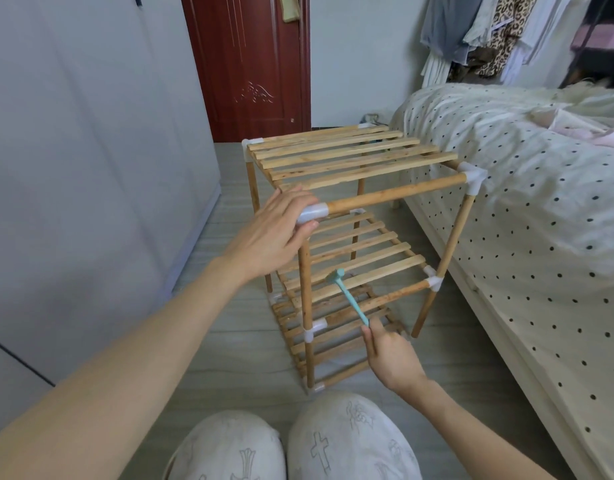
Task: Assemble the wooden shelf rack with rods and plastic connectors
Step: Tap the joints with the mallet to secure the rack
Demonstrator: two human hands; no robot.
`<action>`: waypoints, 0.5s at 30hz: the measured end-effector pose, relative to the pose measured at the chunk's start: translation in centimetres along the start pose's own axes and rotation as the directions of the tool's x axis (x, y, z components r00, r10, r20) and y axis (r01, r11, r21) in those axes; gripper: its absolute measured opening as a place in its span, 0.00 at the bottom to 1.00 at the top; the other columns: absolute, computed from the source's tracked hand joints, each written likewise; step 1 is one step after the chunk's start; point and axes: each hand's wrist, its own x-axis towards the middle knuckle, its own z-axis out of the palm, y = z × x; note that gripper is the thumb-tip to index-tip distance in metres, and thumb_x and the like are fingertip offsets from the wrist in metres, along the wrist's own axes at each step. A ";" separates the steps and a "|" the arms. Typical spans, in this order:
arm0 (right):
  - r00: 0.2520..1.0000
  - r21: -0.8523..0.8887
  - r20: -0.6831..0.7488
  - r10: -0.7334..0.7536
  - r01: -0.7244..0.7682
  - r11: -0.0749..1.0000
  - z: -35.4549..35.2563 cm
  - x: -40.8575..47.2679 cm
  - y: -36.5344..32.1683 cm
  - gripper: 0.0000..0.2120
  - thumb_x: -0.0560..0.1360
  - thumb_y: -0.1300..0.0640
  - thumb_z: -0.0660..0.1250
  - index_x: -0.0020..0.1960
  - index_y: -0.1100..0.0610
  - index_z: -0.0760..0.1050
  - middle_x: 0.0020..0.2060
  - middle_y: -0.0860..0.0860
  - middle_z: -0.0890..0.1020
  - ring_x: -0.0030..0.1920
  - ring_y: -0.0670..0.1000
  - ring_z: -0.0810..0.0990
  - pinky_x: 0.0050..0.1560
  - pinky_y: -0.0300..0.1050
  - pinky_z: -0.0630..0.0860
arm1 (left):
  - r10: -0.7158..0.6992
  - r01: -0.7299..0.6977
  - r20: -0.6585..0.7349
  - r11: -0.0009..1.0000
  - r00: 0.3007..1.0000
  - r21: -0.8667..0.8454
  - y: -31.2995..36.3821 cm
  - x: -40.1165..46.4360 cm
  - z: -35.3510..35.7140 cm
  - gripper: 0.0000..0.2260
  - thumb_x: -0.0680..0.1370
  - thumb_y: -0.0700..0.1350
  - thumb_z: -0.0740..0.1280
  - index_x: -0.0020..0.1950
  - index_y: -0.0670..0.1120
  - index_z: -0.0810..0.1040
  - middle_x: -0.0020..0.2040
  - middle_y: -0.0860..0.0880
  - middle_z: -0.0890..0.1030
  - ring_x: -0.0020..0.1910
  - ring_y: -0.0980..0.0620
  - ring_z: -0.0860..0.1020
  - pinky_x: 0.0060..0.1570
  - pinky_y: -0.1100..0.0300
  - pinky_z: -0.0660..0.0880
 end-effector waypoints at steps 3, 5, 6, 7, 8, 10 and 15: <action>0.957 -0.133 0.286 0.046 -0.008 0.991 0.6 -0.4 0.5 0.16 0.82 0.50 0.46 0.59 0.58 0.66 0.51 0.59 0.80 0.51 0.61 0.79 0.46 0.50 0.72 | 0.002 -0.002 -0.002 0.997 1.000 0.078 -1.5 0.0 -0.3 0.29 0.78 0.61 0.50 0.74 0.46 0.60 0.75 0.46 0.60 0.75 0.55 0.51 0.74 0.51 0.45; 0.946 -0.133 0.315 0.071 -0.030 0.991 0.1 -0.2 0.9 0.17 0.82 0.49 0.47 0.60 0.59 0.67 0.53 0.59 0.80 0.52 0.60 0.78 0.48 0.51 0.73 | -0.052 0.050 0.045 0.997 0.998 0.060 -3.1 0.2 -1.0 0.31 0.75 0.66 0.51 0.74 0.52 0.60 0.76 0.48 0.58 0.75 0.53 0.52 0.74 0.45 0.45; 0.957 -0.120 0.281 0.069 -0.036 0.992 -0.5 0.0 1.0 0.18 0.82 0.49 0.47 0.59 0.59 0.68 0.52 0.59 0.80 0.52 0.60 0.78 0.48 0.51 0.73 | -0.080 0.078 0.082 0.997 0.993 0.028 -3.8 0.3 -1.3 0.30 0.73 0.67 0.51 0.73 0.57 0.59 0.76 0.49 0.57 0.75 0.52 0.54 0.73 0.42 0.46; 0.968 -0.105 0.242 0.062 -0.038 0.994 -1.1 0.3 1.1 0.18 0.82 0.49 0.47 0.57 0.59 0.68 0.51 0.59 0.80 0.51 0.61 0.78 0.47 0.51 0.73 | -0.100 0.101 0.115 0.995 0.988 -0.003 -4.2 0.5 -1.6 0.29 0.73 0.69 0.51 0.71 0.61 0.58 0.76 0.49 0.57 0.75 0.50 0.55 0.73 0.41 0.46; 0.977 -0.067 0.208 0.056 -0.043 0.997 -1.7 0.5 1.2 0.17 0.82 0.49 0.47 0.56 0.59 0.69 0.50 0.59 0.80 0.50 0.61 0.79 0.47 0.51 0.74 | -0.108 0.113 0.139 0.993 0.984 -0.023 -4.5 0.6 -1.6 0.28 0.72 0.71 0.50 0.70 0.63 0.57 0.76 0.49 0.56 0.75 0.49 0.55 0.73 0.42 0.46; 0.987 0.088 0.153 0.055 -0.069 0.994 -2.5 0.9 1.1 0.16 0.82 0.50 0.48 0.52 0.60 0.69 0.45 0.58 0.81 0.47 0.60 0.79 0.48 0.53 0.75 | -0.099 0.103 0.146 0.995 0.984 -0.018 -4.7 1.0 -1.3 0.32 0.71 0.74 0.47 0.71 0.62 0.57 0.77 0.49 0.55 0.76 0.50 0.50 0.73 0.44 0.44; 0.988 0.530 0.069 0.139 -0.155 0.834 -3.1 2.1 -1.2 0.18 0.82 0.53 0.51 0.54 0.65 0.72 0.46 0.58 0.77 0.50 0.58 0.77 0.56 0.58 0.74 | -0.072 0.081 0.166 0.996 0.984 -0.047 -3.5 2.6 -1.3 0.41 0.68 0.75 0.52 0.76 0.56 0.51 0.77 0.48 0.55 0.74 0.58 0.44 0.72 0.53 0.41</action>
